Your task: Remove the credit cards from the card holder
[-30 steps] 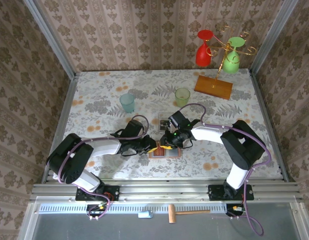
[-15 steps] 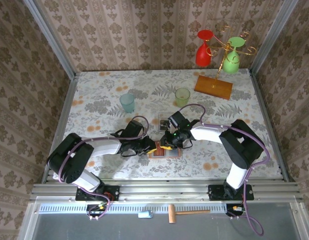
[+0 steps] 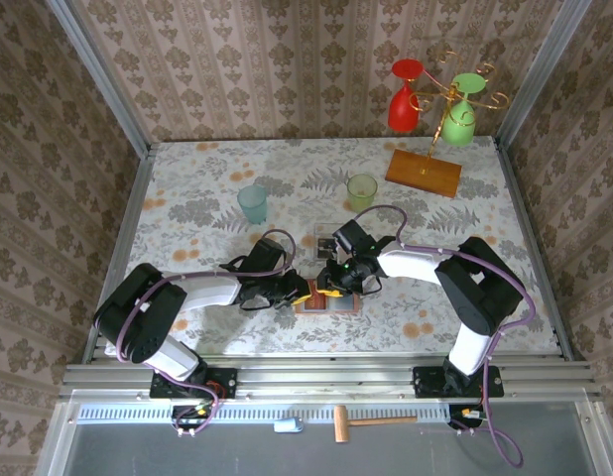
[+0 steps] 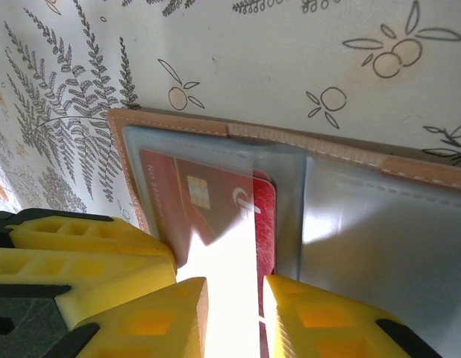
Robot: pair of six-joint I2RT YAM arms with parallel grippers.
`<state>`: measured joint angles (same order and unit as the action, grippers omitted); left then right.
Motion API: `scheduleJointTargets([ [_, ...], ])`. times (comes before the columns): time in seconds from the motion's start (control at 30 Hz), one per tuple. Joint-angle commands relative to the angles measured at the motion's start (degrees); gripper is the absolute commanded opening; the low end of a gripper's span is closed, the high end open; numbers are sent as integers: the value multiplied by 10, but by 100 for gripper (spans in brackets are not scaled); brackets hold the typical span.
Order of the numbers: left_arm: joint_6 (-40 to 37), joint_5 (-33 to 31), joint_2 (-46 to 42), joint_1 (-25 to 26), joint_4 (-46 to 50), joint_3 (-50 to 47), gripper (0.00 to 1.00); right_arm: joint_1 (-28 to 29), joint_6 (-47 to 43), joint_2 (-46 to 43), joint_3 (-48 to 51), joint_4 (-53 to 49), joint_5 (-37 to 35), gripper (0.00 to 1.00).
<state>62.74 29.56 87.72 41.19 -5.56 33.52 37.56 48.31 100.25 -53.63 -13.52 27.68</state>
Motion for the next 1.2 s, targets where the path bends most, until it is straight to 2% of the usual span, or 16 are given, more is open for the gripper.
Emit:
scheduleJointTargets([
  [0.0, -15, -7, 8, -2, 20, 13, 16, 4, -8, -14, -16, -35, -15, 26],
  [0.13, -16, -8, 9, -2, 22, 13, 16, 4, -8, -17, -16, -37, -14, 26],
  [0.4, -24, -17, 7, -2, 40, 16, 15, 4, 9, -20, 2, 5, 17, 19],
  [0.8, -24, -18, 4, -2, 41, 16, 14, 4, 4, 8, 6, 1, 21, 21],
  [1.17, -22, -16, 4, -2, 38, 16, 14, 4, -16, 10, -5, -41, -6, 24],
])
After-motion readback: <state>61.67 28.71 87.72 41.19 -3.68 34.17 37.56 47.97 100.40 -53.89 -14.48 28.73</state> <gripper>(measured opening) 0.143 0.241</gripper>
